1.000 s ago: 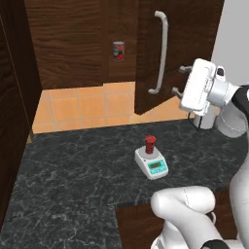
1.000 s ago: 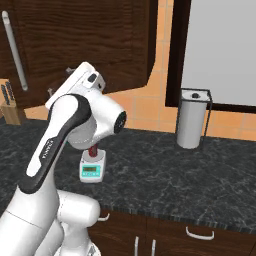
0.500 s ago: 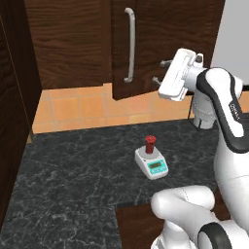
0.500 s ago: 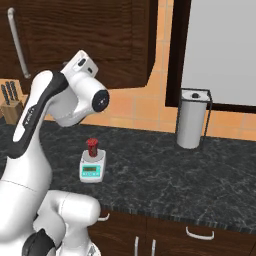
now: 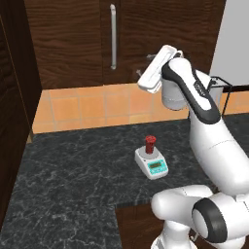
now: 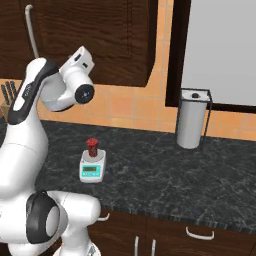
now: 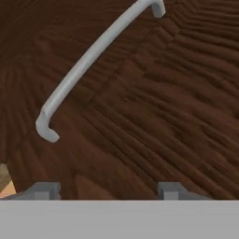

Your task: Pick the yogurt and place it on the digital scale for weighing, and close the cabinet.

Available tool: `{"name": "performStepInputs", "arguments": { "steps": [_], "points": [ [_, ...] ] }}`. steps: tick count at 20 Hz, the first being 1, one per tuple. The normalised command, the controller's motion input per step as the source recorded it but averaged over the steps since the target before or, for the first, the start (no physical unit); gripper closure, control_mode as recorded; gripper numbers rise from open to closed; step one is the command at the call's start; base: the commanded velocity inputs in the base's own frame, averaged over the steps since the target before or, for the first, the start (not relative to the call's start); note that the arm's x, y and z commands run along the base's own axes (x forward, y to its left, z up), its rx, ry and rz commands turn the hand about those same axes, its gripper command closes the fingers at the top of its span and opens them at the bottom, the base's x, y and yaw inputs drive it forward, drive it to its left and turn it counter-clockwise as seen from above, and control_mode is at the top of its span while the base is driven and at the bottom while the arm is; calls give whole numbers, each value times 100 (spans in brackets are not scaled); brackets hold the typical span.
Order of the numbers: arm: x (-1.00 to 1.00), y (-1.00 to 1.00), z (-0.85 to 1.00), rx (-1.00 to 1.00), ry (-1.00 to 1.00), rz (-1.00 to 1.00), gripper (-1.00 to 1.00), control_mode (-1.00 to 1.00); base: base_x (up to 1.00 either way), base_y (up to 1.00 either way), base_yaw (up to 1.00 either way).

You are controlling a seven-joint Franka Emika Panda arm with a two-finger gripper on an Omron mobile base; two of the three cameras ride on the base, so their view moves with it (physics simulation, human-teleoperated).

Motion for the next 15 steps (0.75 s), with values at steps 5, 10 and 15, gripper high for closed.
{"name": "performStepInputs", "arguments": {
  "steps": [5, 10, 15],
  "points": [
    [29, -11, -18, 1, -1, -5, -100, -100, 0, 0, 0],
    [-100, -46, 18, 5, -8, 0, -100, -100, 0, 0, 0],
    [-99, -32, 60, 1, -4, 0, -100, -100, 0, 0, 0]
  ]
}}
